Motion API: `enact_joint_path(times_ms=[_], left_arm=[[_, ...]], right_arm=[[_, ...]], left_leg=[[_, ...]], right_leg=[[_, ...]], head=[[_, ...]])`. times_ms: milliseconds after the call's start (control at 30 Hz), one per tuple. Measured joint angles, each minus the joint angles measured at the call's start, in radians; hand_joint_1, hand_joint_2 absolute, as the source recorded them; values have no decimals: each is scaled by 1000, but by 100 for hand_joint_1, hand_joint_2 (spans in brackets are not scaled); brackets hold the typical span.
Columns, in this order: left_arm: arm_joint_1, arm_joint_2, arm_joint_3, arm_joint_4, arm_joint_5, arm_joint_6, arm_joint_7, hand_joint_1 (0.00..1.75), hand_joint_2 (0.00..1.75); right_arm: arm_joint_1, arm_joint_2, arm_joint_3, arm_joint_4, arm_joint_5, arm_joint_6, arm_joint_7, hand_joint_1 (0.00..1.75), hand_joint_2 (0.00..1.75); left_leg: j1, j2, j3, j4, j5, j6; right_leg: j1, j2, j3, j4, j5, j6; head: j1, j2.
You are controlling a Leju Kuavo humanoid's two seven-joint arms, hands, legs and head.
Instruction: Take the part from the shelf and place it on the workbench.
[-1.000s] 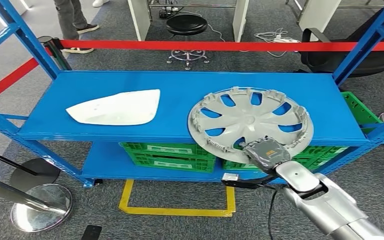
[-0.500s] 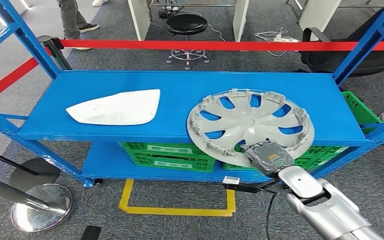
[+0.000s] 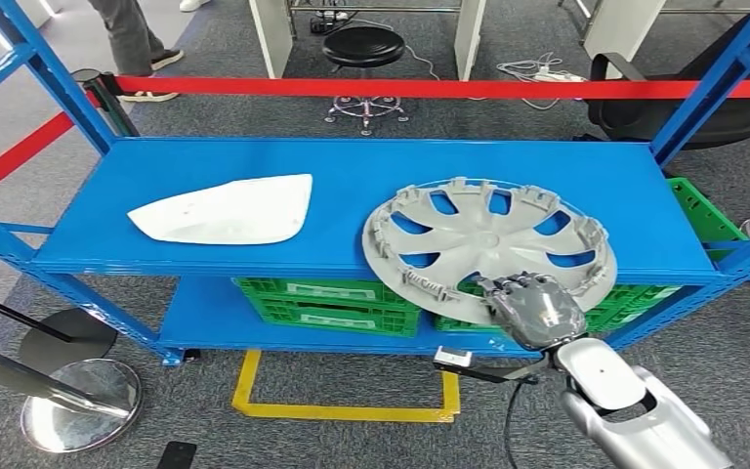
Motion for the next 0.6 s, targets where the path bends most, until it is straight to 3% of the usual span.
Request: enact_joint_path(times_ms=[367,600], left_arm=[[0,0,4,0,0,3,0,0,0],[0,0,4,0,-7,2,0,0,0]], right_arm=[[151,73,-102,-181,12,-243,-4,175,175],[224,123,-143,-278,-147,-328,-102,175,175]], left_leg=[[0,0,0,0,0,0],[0,0,-1,0,0,0]], right_leg=[[0,-1,0,0,-1,0],[0,-1,-1,0,-1,-1]], head=[[0,0],[0,0]])
